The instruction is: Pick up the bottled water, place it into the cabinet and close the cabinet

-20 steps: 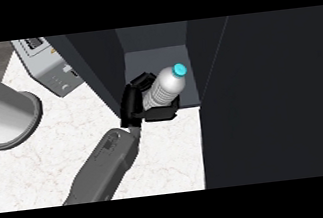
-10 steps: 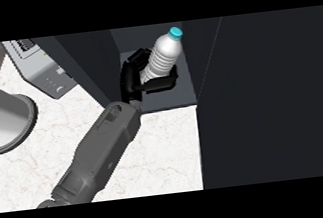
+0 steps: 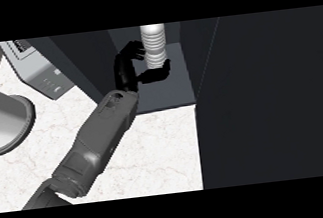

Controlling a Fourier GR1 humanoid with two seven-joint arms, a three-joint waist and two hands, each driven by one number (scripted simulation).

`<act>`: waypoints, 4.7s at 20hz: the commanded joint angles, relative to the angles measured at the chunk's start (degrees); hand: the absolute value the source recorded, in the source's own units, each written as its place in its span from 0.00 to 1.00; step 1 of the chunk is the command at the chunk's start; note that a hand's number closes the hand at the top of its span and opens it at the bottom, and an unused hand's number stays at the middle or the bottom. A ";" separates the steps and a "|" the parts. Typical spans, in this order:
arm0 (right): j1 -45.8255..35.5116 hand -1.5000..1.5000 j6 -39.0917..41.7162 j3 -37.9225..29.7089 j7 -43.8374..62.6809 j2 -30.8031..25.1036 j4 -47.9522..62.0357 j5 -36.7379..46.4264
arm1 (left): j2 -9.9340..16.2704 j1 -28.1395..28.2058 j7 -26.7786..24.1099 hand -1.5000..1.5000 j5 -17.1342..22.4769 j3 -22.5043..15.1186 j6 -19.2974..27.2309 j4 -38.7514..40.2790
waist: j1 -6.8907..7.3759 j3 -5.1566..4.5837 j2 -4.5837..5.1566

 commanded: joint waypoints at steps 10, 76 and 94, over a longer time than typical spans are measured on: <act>1.66 0.00 3.22 -2.76 0.61 -1.46 -3.90 -5.73 | 1.43 -7.34 -5.40 0.00 -0.44 3.73 -0.60 5.86 | -0.34 -0.11 0.45; -21.42 1.00 1.09 23.81 25.25 -14.60 -10.96 9.57 | 46.93 82.77 -27.90 0.00 25.56 -7.35 -49.47 -84.03 | 10.18 -0.60 -0.47; -49.34 1.00 1.70 27.19 39.43 -5.33 2.60 2.86 | 51.71 83.45 -29.65 0.00 27.25 -3.12 -56.48 -82.17 | 14.55 -1.15 0.88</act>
